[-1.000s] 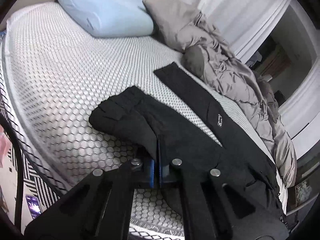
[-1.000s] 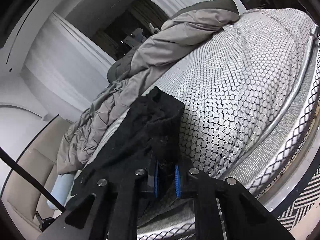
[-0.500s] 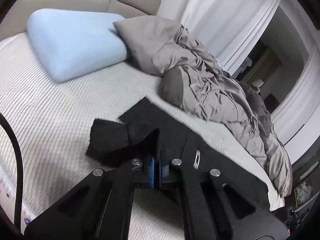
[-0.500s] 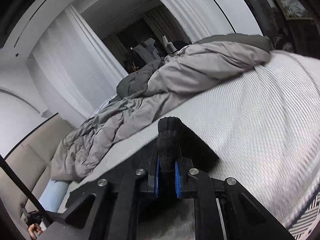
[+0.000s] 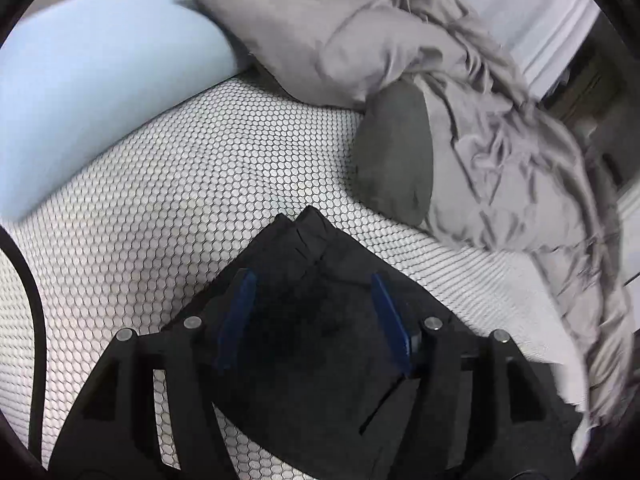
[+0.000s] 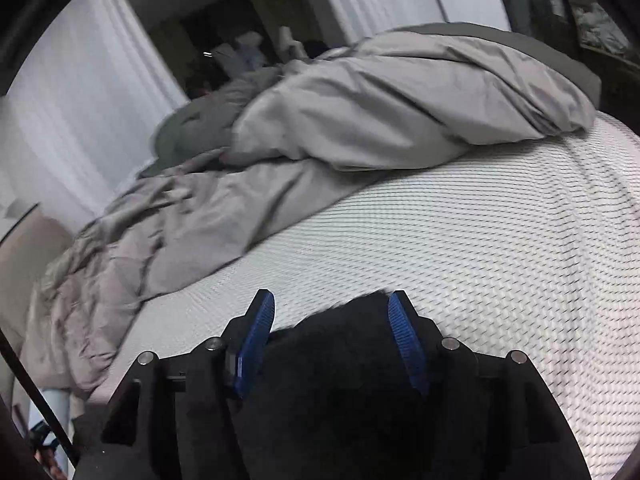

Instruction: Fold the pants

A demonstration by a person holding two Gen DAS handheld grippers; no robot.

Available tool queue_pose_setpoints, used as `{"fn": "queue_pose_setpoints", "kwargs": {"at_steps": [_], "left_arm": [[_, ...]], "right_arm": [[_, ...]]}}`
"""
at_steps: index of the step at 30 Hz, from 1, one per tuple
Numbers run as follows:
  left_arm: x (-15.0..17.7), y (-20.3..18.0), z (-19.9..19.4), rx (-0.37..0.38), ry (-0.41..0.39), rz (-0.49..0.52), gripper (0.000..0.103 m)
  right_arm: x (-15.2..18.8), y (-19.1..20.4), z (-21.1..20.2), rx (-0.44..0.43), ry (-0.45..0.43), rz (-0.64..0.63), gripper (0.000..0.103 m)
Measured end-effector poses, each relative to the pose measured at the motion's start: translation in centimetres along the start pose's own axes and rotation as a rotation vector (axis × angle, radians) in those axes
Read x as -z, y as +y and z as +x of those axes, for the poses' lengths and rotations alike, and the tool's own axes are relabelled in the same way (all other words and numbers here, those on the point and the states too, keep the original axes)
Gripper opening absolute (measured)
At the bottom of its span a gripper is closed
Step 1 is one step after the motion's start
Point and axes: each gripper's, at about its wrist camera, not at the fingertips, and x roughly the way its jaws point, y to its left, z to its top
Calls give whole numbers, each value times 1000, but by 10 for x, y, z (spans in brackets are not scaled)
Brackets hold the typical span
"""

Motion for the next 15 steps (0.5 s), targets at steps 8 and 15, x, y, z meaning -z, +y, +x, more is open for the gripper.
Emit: {"fn": "queue_pose_setpoints", "kwargs": {"at_steps": [8,15], "left_arm": [[69,26,-49,104,-21,-33,58],[145,24,-37,221,100,-105,58]], "right_arm": [[53,36,-35,-173,3,-92,84],[91,45,-47,-288,97,-148,85]]}}
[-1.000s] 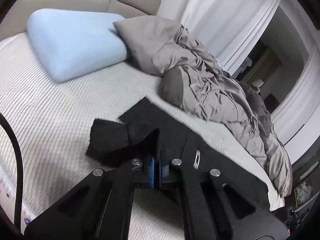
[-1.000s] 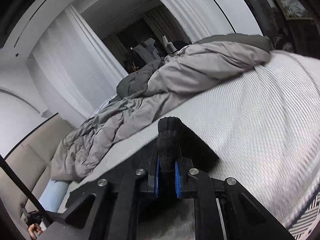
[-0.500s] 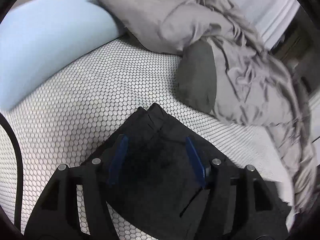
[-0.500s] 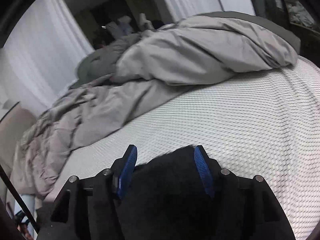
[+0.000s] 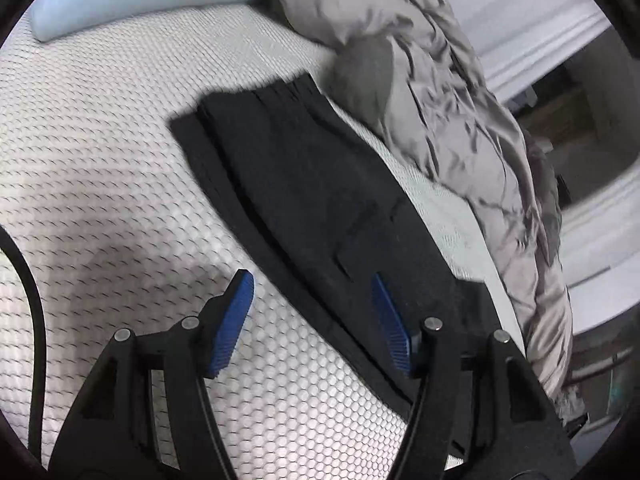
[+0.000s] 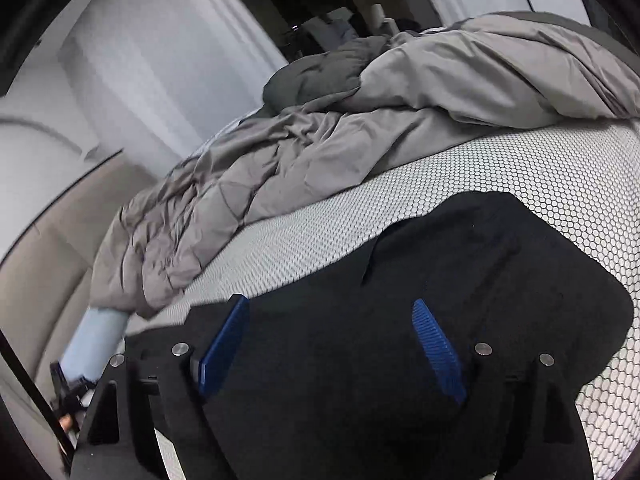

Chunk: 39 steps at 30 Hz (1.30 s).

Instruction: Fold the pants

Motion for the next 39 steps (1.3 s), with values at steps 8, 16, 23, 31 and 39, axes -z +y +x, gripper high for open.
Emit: {"fn": "queue_pose_setpoints", "kwargs": {"at_steps": [8,16,23,31,39], "left_arm": [[-7,-1,52,-55,-1,-69,52],[6,3,8,-22,-130,-38,2],[32,31,-52,-96,-178,-14,2],[31,35,-44,-146,-170,21,2],[33,35,-52,-112,-176,32,2]], "right_arm": [[6,-33,5,34,16,64,85],[-2,-54,-10,76,-15,107,85],[8,-82,-41,145,-41,157,85],[27,-152,-26,111,38,470,78],[29,-161,-27,-35,-32,537,13]]}}
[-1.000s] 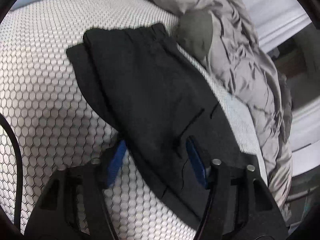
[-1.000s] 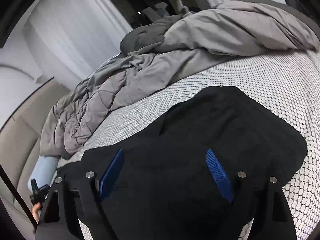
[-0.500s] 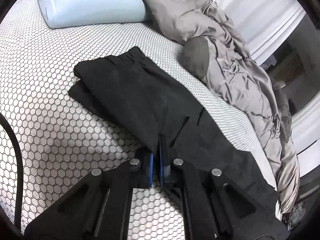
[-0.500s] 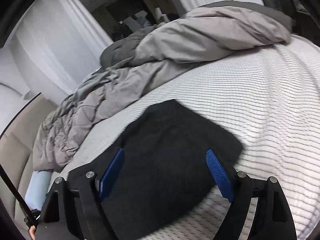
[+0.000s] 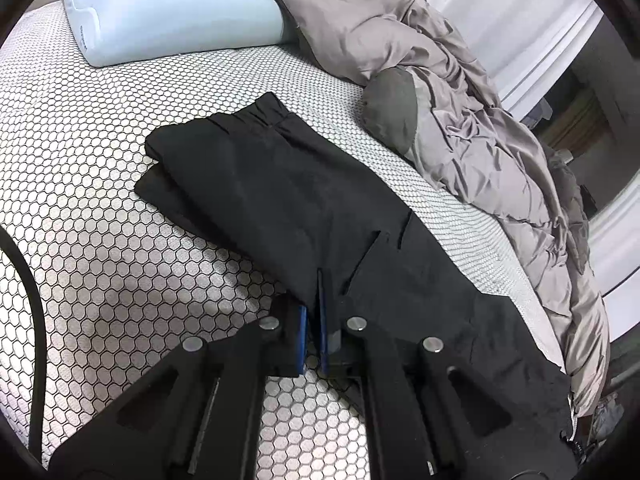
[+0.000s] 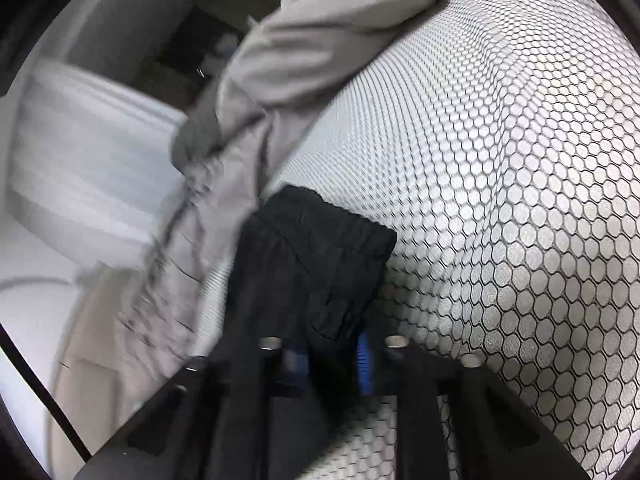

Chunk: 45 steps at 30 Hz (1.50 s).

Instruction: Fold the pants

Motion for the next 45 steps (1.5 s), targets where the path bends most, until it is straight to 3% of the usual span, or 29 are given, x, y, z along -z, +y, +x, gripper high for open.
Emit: {"fn": "queue_pose_setpoints", "kwargs": {"at_steps": [4,7,10,12,13,14,15,16,18,22,23,24,25,27,29,30,33,35,39,40,43,45], "left_arm": [[15,-1,-31,22,-43,29,2],[35,4,-44,-13,-49,67,4],[42,9,-34,-80,15,79,8],[41,11,-38,-89,15,62,15],[38,13,-47,-93,-13,48,27],[36,14,-52,-97,-38,37,51],[35,16,-60,-104,-70,21,64],[32,18,-69,-105,-112,1,80],[28,19,-77,-62,-137,-1,84],[28,2,-75,73,-101,63,102],[31,-5,-76,97,-103,77,102],[34,-12,-77,122,-102,94,102],[36,-20,-77,149,-98,115,102],[41,-32,-78,177,-102,147,102],[48,-43,-80,183,-111,180,102],[52,-52,-75,180,-107,193,102],[58,-61,-73,173,-75,218,102],[57,-70,-71,157,-84,225,102],[55,-109,-73,198,-96,320,102],[56,-120,-71,207,-77,350,102],[68,-170,-49,224,26,477,102],[77,-196,-31,247,96,531,102]], "right_arm": [[4,19,-36,-4,-59,-82,7],[16,1,-59,29,-75,-45,8],[19,-18,-45,192,8,-40,18],[17,-21,-46,172,26,-13,22],[16,-21,-51,165,12,-6,32],[14,-21,-60,165,-15,1,39],[11,-21,-70,174,-70,9,54],[9,-21,-78,185,-108,8,61],[4,-21,-88,194,-148,9,62],[-4,-36,-74,105,-36,64,61],[-4,-37,-70,92,-25,68,61],[-4,-32,-66,110,-36,34,52],[-5,-25,-65,135,-55,-7,27],[-3,-16,-71,161,-86,-68,18],[0,-9,-84,64,-99,-88,15],[-1,-9,-86,69,-95,-99,15],[-5,-39,-78,241,13,-59,26],[-12,-51,-88,168,5,7,26],[-27,-34,-130,139,-165,-59,55],[-31,-29,-132,116,-170,-79,60],[-46,4,-116,116,-121,-197,74],[-58,32,-83,94,-45,-317,76]]}}
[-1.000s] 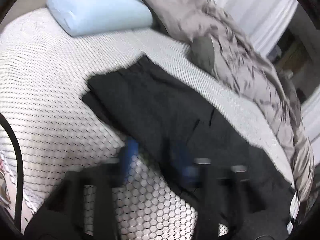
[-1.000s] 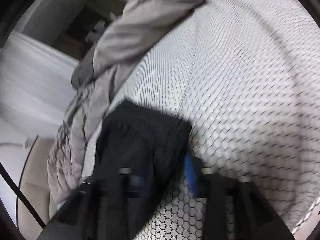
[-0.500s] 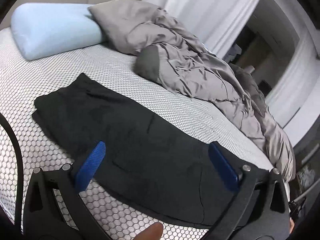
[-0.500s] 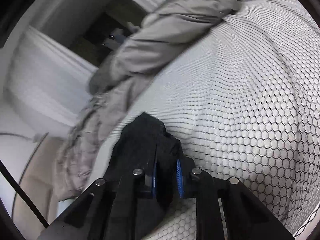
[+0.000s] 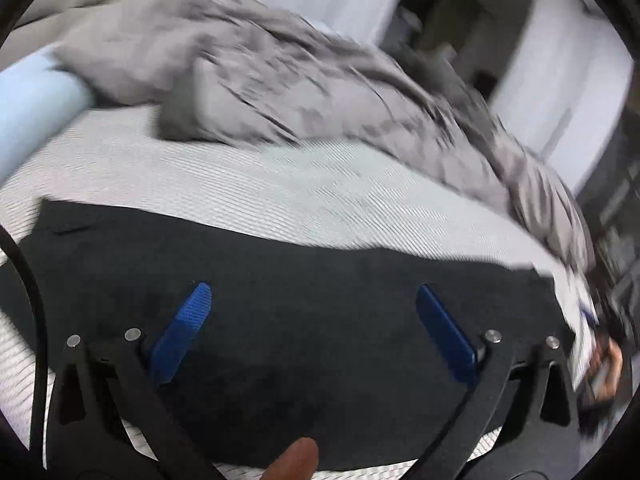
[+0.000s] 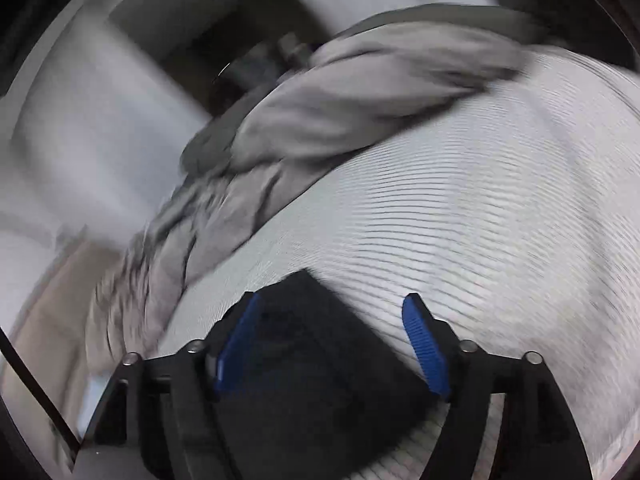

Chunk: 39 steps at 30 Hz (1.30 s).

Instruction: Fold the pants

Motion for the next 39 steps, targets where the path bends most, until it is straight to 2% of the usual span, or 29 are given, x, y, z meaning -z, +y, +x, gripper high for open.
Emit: {"fn": "queue_pose_setpoints", "kwargs": {"at_steps": [2,6,8,10,12,14,15,19,20,23,24,25,27,29,30,32,35,36,39], "left_arm": [[1,-17,21,12,40,43,102],[19,-32,48,32,92,114,102],[24,-31,60,31,137,131,102],[27,-29,66,13,131,144,102],[28,-28,69,-7,117,148,102],[29,-23,69,-16,119,142,102],[31,-20,67,-19,115,132,102],[32,-6,58,-33,106,98,102],[32,-2,58,-41,104,89,102],[32,5,59,-63,116,77,102],[33,8,62,-80,124,72,102],[34,10,63,-93,129,67,102],[36,14,63,-102,131,55,102],[35,13,56,-101,115,59,102],[36,10,52,-94,103,64,102],[36,-2,44,-61,81,88,102],[42,-34,45,49,98,130,102],[46,-48,48,92,112,147,102],[64,-84,64,167,179,211,102]], "right_arm": [[-7,18,30,-39,62,-95,80],[-4,49,83,69,199,-249,80],[7,57,91,114,219,-350,80],[12,68,103,232,212,-452,80],[18,66,114,243,221,-446,79],[20,61,121,240,252,-424,57],[19,61,123,227,249,-420,40],[7,80,95,166,114,-403,35],[8,86,94,175,91,-407,35],[9,89,113,291,84,-413,41],[14,86,128,361,106,-415,51],[20,82,140,427,136,-426,55],[27,82,152,474,188,-447,55],[26,88,137,498,164,-470,69],[24,94,125,514,138,-478,83],[26,108,90,468,62,-485,90],[35,129,62,328,50,-512,99],[45,138,53,255,64,-536,100],[72,158,58,133,129,-572,101]]}}
